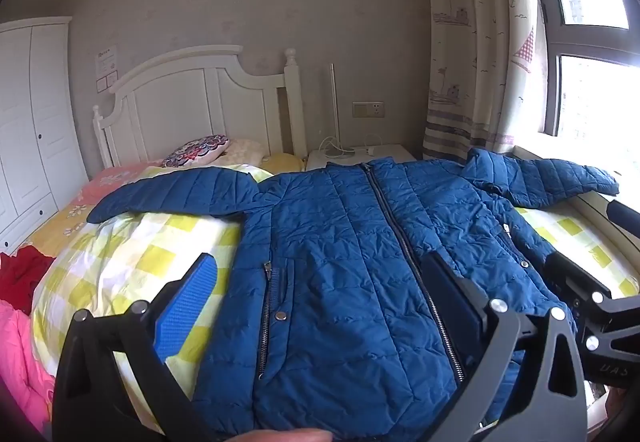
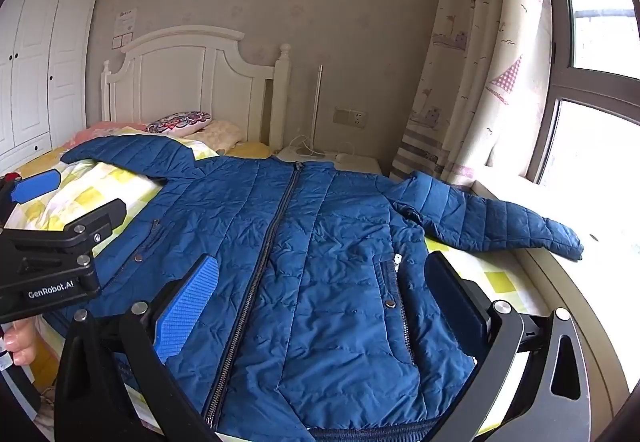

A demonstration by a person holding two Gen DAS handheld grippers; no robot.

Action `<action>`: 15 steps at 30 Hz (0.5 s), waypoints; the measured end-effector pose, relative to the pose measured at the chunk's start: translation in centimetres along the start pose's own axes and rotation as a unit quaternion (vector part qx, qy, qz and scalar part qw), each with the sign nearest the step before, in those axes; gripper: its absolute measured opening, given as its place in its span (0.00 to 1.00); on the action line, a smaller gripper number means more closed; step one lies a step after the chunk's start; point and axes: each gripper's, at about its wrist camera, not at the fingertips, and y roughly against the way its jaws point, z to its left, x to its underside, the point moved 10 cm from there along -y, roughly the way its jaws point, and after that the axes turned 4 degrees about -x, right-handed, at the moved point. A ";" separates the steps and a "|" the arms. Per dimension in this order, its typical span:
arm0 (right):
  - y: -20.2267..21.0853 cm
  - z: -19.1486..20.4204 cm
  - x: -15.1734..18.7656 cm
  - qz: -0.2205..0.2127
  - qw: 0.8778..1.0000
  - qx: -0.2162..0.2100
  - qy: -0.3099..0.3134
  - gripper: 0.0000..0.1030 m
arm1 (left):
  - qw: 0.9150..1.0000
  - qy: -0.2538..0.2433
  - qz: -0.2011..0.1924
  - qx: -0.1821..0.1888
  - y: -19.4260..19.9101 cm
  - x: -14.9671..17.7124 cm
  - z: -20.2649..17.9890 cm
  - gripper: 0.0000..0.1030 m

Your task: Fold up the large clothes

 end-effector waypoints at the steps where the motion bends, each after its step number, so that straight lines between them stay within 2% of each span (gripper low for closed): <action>1: 0.0 0.0 0.0 0.000 1.000 0.000 0.002 0.96 | 1.000 0.000 0.001 0.001 0.0 0.0 0.0 0.98; 4: 0.0 0.4 0.2 0.001 1.000 0.001 0.014 0.96 | 1.000 -0.004 0.004 0.005 -0.1 0.1 -0.3 0.98; 10: 0.5 0.8 0.2 0.001 1.000 0.000 0.017 0.96 | 1.000 -0.006 0.010 0.008 -0.5 0.1 1.6 0.98; 15: 0.2 0.4 0.1 0.006 1.000 -0.001 0.009 0.96 | 1.000 0.000 0.006 -0.009 -0.7 0.6 1.1 0.98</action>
